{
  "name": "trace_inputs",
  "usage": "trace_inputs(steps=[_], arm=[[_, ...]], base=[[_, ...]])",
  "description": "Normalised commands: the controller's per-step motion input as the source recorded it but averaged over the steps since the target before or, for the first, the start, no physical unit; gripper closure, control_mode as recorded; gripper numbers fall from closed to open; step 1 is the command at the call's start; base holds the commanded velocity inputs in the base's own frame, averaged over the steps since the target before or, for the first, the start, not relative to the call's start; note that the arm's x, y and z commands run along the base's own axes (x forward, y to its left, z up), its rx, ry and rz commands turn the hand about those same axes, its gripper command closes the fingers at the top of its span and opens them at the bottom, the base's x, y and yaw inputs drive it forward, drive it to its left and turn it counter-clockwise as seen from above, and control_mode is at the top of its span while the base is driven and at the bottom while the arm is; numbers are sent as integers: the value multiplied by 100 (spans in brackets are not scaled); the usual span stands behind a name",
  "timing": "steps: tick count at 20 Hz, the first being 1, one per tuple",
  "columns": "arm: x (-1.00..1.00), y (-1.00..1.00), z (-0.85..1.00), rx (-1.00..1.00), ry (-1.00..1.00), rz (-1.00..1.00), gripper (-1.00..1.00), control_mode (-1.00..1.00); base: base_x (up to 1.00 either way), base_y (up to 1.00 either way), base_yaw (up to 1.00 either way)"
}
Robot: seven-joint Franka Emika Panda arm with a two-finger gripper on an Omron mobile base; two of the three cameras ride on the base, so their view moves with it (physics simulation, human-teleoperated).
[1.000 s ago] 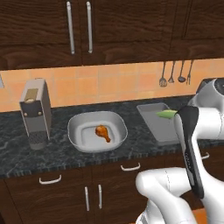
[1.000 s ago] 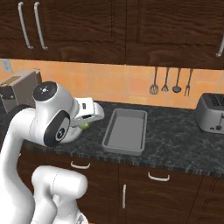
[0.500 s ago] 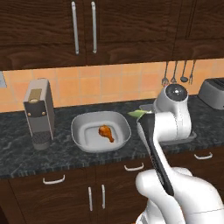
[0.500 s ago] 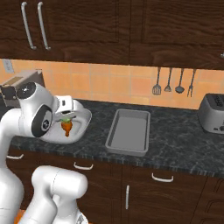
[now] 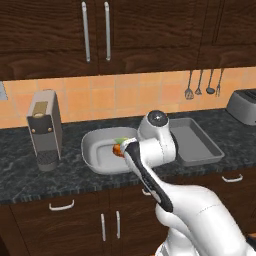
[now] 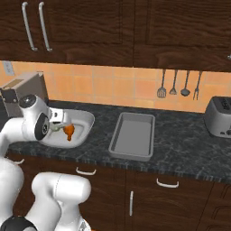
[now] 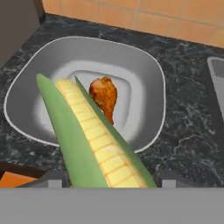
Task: Place one corn and one chicken drumstick in each tupperware on the nearby counter, to pack two identical lunches.
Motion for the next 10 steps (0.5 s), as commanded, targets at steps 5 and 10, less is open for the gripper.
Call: trace_inputs(steps=[5, 10], arm=[[100, 94, -5, 0, 25, -1, 100, -100], [30, 31, -48, 0, 11, 2, 100, -100]], base=[[0, 0, 0], [0, 0, 0]])
